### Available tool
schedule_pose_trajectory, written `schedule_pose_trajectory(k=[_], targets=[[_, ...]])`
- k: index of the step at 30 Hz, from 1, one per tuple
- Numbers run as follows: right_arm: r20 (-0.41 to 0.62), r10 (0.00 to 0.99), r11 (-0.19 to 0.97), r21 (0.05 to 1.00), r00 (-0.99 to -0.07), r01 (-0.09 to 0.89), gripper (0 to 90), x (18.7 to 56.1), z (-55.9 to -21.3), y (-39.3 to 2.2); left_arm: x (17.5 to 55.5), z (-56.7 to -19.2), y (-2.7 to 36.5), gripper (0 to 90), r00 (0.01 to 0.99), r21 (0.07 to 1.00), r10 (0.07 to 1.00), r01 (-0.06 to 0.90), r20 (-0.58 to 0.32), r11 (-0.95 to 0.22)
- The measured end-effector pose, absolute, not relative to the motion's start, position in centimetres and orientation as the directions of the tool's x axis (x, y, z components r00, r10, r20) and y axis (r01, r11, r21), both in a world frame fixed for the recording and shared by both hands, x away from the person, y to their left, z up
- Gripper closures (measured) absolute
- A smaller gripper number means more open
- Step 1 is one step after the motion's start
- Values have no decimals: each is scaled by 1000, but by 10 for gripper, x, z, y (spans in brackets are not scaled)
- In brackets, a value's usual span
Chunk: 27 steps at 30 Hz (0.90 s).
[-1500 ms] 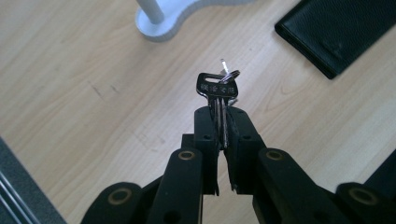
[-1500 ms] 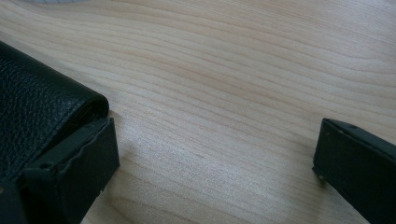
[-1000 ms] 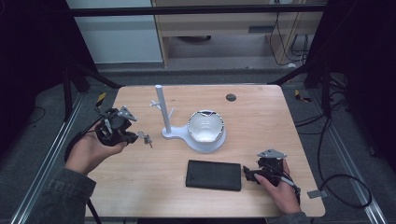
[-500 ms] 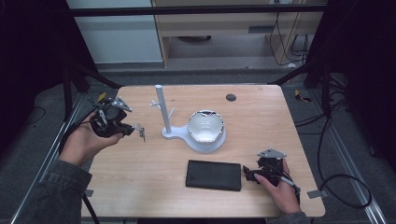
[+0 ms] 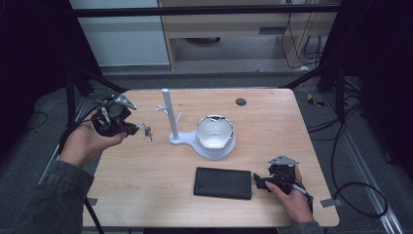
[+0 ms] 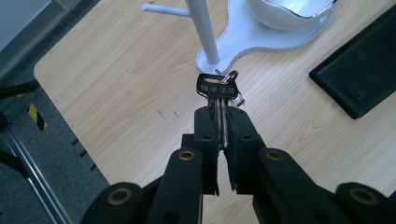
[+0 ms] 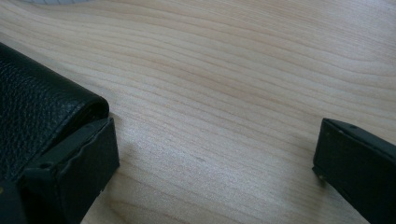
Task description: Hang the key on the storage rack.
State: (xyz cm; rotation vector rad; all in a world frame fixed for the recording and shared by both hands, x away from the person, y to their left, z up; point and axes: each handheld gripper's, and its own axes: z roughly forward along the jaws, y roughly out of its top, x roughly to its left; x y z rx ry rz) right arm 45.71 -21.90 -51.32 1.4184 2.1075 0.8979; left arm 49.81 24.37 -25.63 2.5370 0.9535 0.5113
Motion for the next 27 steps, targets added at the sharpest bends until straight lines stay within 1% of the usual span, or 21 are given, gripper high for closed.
schedule_pose_trajectory(k=[14, 27], targets=[[-1, 928, 258, 722, -371, 642, 3, 457, -513, -218, 506, -237, 235, 837, 702, 483, 680, 530, 211, -697], [-1, 929, 257, 723, -371, 641, 3, 457, -513, -218, 522, -232, 225, 837, 701, 467, 681, 539, 213, -701]])
